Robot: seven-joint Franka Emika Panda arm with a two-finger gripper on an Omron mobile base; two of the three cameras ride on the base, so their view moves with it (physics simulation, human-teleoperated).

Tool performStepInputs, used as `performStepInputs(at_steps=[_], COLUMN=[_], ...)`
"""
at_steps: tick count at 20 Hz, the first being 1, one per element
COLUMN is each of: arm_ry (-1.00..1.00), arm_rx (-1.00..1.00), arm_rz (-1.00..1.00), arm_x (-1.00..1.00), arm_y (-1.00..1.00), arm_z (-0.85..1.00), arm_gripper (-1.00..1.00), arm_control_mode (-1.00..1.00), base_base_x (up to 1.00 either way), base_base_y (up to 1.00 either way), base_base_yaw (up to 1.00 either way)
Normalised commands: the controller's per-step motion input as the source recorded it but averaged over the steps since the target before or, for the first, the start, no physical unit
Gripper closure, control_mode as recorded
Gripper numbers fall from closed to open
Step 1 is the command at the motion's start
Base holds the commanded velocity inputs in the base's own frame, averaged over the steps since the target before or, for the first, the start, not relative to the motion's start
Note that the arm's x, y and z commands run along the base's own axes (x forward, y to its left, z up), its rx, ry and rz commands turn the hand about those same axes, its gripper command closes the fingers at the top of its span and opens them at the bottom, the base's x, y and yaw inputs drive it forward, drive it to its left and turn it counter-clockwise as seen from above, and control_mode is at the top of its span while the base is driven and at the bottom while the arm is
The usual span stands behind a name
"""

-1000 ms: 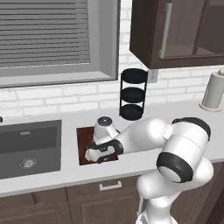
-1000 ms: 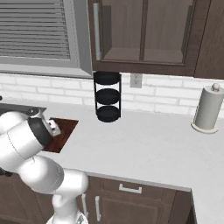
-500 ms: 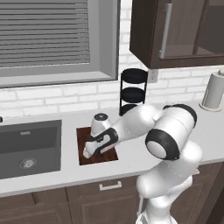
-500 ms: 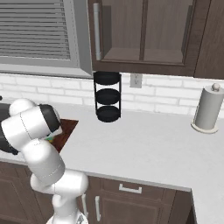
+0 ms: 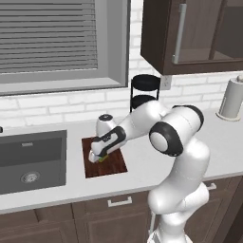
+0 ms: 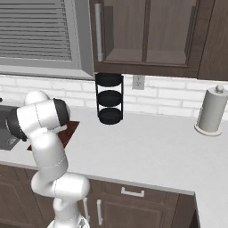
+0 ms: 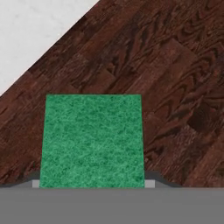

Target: Pick up the sponge from the counter and clean the cutting board by briefly scrubbing or pressing down on the cutting board. Once finished, release the sponge.

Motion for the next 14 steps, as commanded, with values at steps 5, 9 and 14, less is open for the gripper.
performStepInputs(at_steps=[5,9,14], arm_ry=[0.0,0.0,0.0], arm_rx=[0.0,0.0,0.0], arm_rz=[0.0,0.0,0.01], arm_x=[0.55,0.44,-0.42], arm_y=[0.0,0.0,0.09], arm_z=[0.0,0.0,0.0], arm_gripper=[1.0,1.0,1.0], arm_control_mode=[-1.0,-1.0,-1.0], base_base_x=[0.0,0.0,0.0], base_base_y=[0.0,0.0,0.0], base_base_yaw=[0.0,0.0,0.0])
